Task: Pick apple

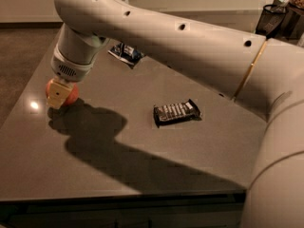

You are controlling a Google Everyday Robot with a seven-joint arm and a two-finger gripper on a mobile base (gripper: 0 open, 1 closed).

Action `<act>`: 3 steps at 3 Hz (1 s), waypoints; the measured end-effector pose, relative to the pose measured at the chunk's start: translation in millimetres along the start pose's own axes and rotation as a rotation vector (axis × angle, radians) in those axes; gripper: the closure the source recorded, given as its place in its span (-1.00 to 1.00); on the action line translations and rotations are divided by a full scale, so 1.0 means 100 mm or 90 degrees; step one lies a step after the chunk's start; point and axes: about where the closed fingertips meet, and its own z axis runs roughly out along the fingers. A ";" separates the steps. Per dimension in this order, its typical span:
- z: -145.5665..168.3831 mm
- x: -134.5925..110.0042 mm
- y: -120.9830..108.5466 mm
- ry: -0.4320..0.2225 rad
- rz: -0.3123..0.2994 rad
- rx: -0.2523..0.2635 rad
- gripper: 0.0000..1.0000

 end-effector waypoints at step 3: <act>-0.95 -0.18 -0.07 -0.054 -0.059 -0.026 1.00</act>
Offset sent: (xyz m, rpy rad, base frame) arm -0.0042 -0.0571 0.1217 0.1061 -0.0276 0.1465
